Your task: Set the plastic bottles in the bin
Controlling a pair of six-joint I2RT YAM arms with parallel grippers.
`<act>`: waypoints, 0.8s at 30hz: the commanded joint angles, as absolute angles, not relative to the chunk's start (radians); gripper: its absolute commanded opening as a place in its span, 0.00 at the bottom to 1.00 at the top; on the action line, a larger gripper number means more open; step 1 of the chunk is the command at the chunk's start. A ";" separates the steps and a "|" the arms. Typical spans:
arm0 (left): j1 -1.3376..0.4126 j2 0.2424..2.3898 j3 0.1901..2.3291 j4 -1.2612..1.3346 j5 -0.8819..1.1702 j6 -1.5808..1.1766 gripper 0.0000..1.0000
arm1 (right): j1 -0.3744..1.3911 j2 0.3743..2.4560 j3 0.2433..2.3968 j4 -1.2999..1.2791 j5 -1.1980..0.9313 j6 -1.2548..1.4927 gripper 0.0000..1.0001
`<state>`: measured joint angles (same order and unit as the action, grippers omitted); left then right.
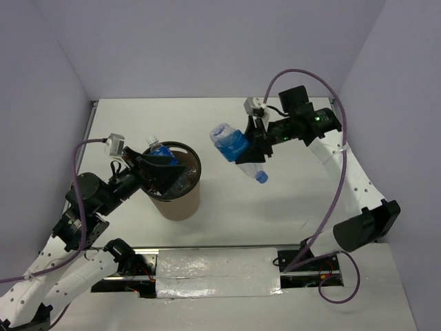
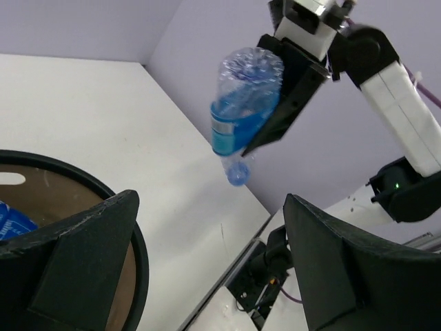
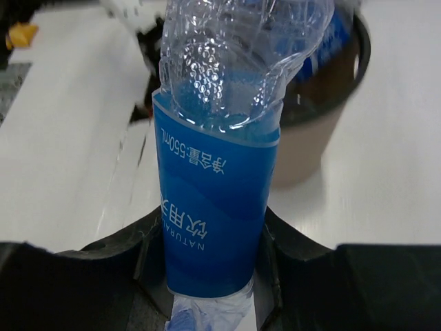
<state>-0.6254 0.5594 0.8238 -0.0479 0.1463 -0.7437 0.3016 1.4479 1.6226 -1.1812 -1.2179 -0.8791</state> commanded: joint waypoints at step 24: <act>-0.630 0.209 0.873 -0.480 -0.273 -0.543 1.00 | 0.706 1.838 1.712 0.519 -0.965 0.614 0.06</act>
